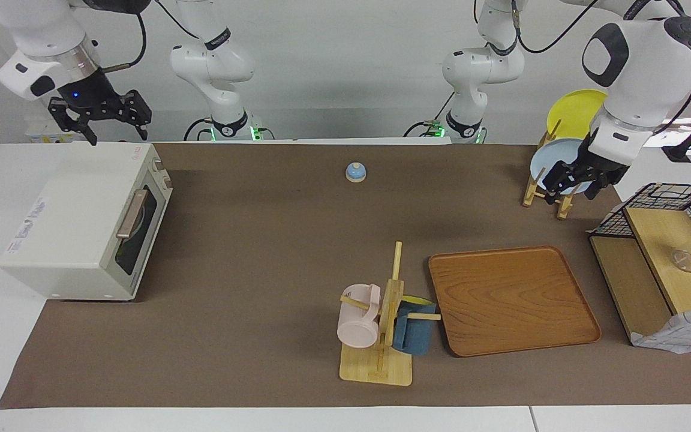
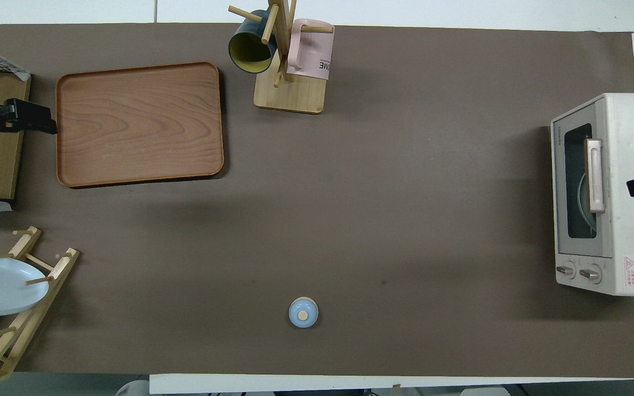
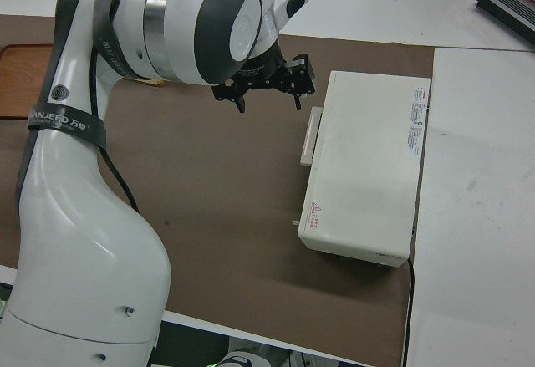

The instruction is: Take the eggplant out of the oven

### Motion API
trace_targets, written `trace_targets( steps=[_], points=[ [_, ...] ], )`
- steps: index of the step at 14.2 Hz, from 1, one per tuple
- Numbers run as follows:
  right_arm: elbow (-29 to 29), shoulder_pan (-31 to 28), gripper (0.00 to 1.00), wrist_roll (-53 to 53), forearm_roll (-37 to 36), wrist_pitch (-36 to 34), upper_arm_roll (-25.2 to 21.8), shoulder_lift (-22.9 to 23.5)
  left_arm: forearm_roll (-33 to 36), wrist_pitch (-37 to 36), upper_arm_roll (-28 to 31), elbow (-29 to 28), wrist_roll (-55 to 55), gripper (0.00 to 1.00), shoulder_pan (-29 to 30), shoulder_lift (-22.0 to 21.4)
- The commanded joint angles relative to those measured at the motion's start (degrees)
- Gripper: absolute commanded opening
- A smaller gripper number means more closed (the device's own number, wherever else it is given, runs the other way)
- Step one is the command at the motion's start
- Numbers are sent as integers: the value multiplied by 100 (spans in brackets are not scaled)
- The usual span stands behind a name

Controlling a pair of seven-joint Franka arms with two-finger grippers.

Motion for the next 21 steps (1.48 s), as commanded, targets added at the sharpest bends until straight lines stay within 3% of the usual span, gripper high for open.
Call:
trace_targets(
  steps=[1, 8, 9, 10, 12, 13, 16, 21],
  points=[
    [111, -70, 100, 110, 59, -81, 28, 60, 77, -26, 1, -41, -51, 100, 14, -69],
    [-3, -79, 100, 48, 155, -72, 1, 7, 77, -26, -8, -32, -51, 100, 14, -78],
    [-352, -27, 90, 31, 155, 198, -7, -123, 77, -26, 1, -41, -51, 100, 14, -78],
    [-860, 17, 56, 40, 94, 740, 27, -368, 77, -26, -8, -32, -51, 100, 14, -69],
    [-1522, -26, 13, -21, 85, 1332, 28, -459, 77, -26, -8, -32, -51, 100, 14, -69],
    [-1672, -61, 3, -135, 85, 1708, 28, -302, 77, -26, 1, -41, -51, 100, 14, -69],
    [-1727, -79, 0, -163, -501, 2326, 10, 235, 77, -26, 1, -41, -42, 100, 14, -78],
    [-1849, -219, 0, -162, -671, 2442, 10, 464, 77, -26, 1, -41, -51, 100, 14, -78]
  ],
)
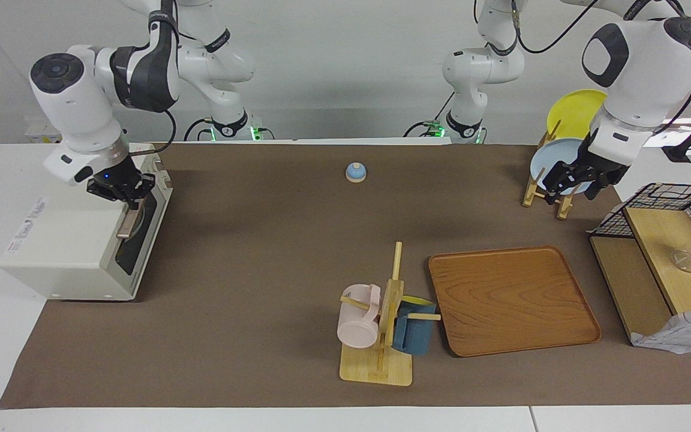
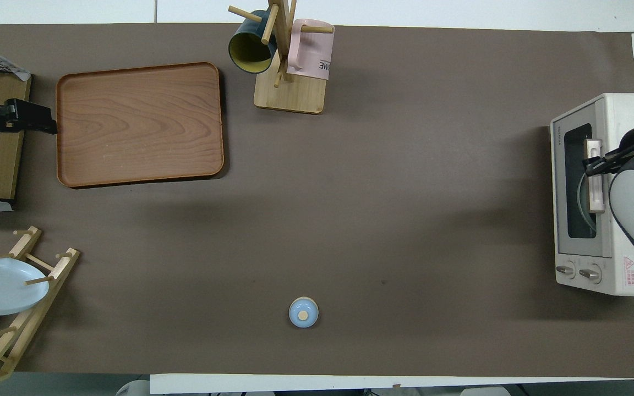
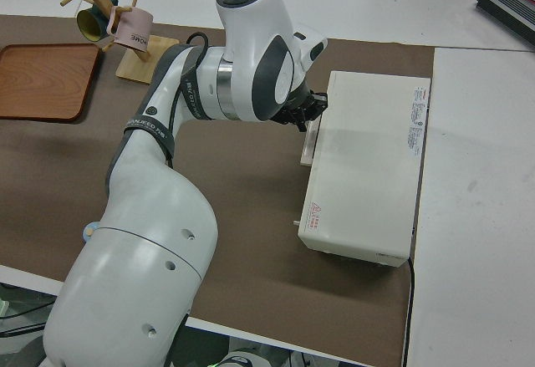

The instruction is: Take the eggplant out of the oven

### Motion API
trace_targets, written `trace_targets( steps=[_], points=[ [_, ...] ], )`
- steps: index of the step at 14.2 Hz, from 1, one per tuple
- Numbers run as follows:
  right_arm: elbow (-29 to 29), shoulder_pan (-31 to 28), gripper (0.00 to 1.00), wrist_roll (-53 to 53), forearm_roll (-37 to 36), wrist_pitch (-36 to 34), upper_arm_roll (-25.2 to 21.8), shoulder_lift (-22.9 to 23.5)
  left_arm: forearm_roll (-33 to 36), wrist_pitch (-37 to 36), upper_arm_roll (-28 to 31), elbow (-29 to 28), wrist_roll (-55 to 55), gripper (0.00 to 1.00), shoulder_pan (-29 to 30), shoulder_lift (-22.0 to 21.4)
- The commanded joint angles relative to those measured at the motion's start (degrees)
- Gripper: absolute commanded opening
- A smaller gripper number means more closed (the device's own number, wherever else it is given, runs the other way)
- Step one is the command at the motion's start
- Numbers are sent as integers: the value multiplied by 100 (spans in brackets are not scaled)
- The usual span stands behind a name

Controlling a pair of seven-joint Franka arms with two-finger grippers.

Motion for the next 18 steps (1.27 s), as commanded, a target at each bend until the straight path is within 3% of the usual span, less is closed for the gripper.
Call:
trace_targets(
  steps=[1, 5, 10, 14, 18],
  points=[
    [-113, -178, 0, -179, -99, 90, 31, -5, 77, -26, 1, -41, -51, 100, 14, -69],
    [-218, -99, 0, -250, -161, 239, 49, 232, 77, -26, 1, -41, -42, 100, 14, -69],
    [-377, 506, 0, 347, -82, 1161, 66, 855, 77, -26, -8, -41, -51, 100, 14, -78],
    [-474, 569, 0, 629, -73, 1733, 66, 1392, 77, -26, -8, -41, -51, 100, 14, -78],
    [-649, 744, 2, 1067, -38, 2059, 84, 1525, 77, -26, -8, -32, -51, 100, 14, -69]
  ],
)
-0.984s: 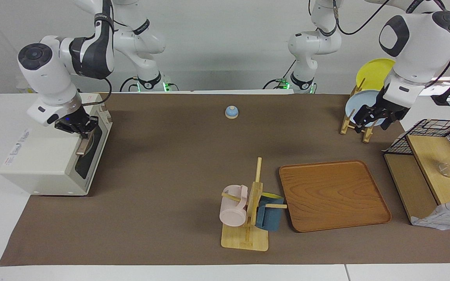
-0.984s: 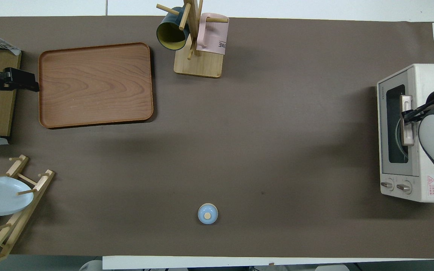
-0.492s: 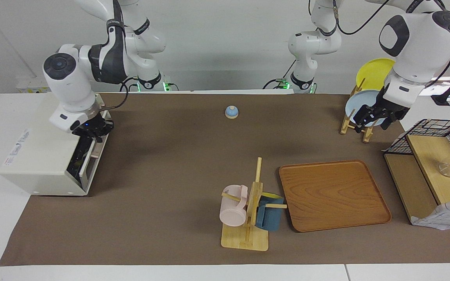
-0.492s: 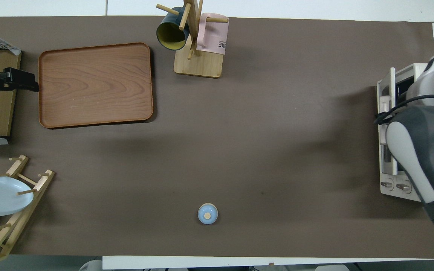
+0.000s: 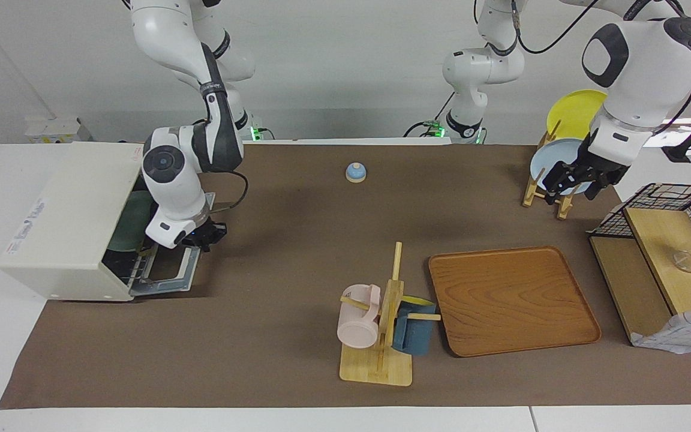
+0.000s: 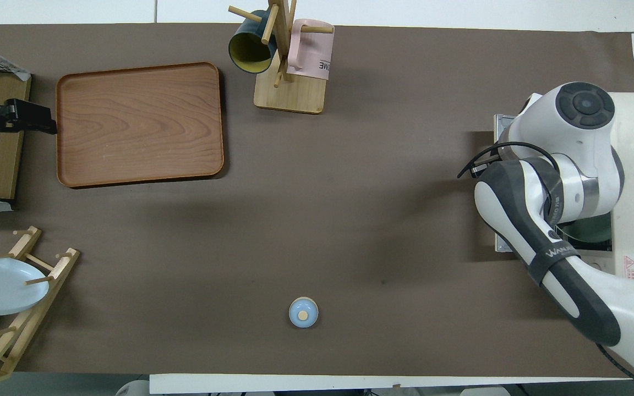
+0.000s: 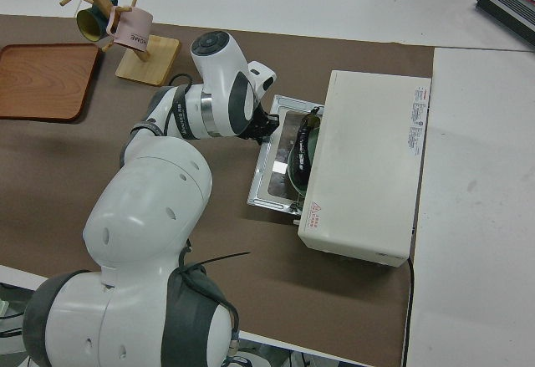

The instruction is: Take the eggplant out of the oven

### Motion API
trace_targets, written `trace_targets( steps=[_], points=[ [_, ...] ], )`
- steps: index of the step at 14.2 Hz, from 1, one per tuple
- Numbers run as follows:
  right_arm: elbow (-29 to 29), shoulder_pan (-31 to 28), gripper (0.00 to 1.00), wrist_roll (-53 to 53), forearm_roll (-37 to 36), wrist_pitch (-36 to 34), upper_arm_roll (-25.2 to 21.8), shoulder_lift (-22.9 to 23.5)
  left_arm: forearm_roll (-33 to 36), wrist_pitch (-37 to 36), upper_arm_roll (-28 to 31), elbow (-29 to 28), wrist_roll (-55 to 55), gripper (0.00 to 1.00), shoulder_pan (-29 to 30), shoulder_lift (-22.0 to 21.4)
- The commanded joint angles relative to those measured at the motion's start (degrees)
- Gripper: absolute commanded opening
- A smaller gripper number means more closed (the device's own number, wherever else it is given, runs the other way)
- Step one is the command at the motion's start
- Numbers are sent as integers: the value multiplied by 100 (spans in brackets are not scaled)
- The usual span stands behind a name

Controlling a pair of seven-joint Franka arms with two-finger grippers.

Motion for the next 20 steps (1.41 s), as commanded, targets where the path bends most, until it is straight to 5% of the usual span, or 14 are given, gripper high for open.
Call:
trace_targets(
  steps=[1, 4, 6, 11, 20],
  points=[
    [-113, -81, 5, 245, -187, 359, -193, 43, 77, -26, -8, -32, -51, 100, 14, -78],
    [62, 358, 21, 484, 410, 325, -193, 26, 77, -17, -8, -24, -85, 100, 6, -69],
    [62, 254, 48, 546, 420, 80, -202, -263, 77, -278, -25, -85, -51, 100, -73, -130],
    [10, -282, 49, 529, 420, -1335, -220, -800, 77, -658, 1, -76, -68, 100, 32, -157],
    [-289, -520, 49, 344, 350, -1275, -220, -915, 77, -676, 10, -103, -112, 100, 190, -166]
  ],
)
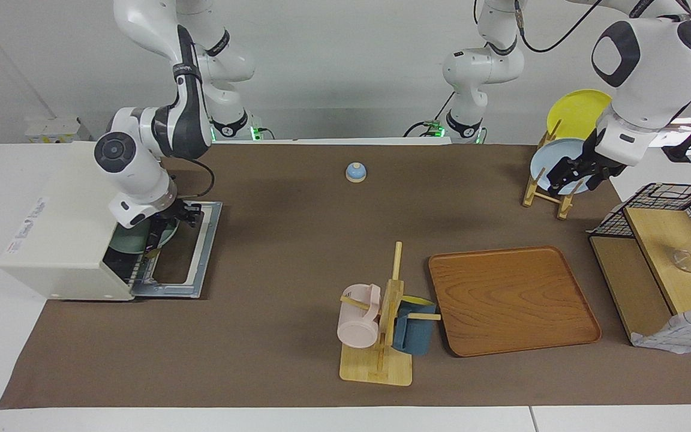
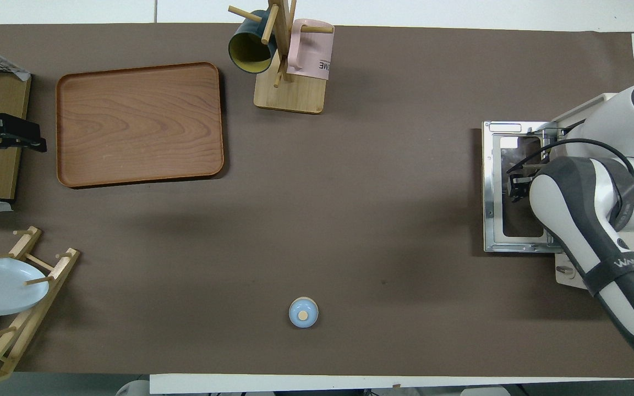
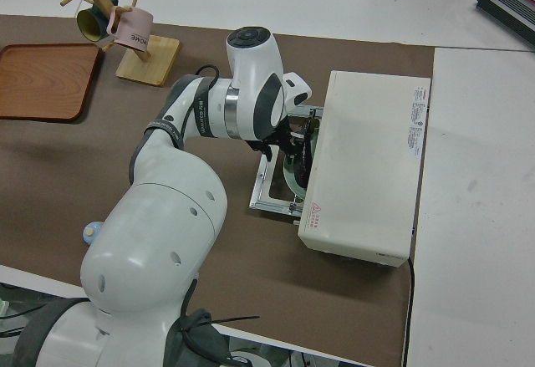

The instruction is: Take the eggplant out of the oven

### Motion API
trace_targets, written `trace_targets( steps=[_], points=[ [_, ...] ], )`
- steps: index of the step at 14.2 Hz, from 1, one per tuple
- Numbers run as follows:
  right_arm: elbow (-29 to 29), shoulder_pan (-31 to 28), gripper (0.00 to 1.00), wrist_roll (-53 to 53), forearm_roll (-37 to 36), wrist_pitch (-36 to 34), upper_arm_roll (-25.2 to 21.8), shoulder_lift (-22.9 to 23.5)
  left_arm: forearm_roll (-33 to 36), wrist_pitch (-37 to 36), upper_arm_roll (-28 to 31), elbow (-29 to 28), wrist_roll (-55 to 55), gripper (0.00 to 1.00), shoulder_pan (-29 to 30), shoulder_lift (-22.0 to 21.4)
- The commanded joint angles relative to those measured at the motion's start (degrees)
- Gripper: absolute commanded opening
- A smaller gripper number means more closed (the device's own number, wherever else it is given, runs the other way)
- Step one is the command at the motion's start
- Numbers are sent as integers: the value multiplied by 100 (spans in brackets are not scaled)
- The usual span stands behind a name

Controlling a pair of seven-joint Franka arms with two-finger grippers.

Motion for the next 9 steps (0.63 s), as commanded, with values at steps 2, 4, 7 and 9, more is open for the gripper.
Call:
trace_targets(
  steps=[2, 4, 7, 9],
  points=[
    [-179, -48, 47, -198, 22, 88, 17, -121, 74, -85, 3, -100, -84, 100, 9, -126],
    [-231, -48, 38, -207, -91, 88, 8, -147, 74, -50, 3, -91, -84, 100, 53, -126],
    [-276, -39, 23, -576, -365, 97, 17, -165, 74, -68, 3, -91, -84, 100, 53, -134],
    [-267, -21, 12, -585, -443, 97, 17, -165, 74, -50, 12, -91, -58, 100, 62, -126]
  ],
)
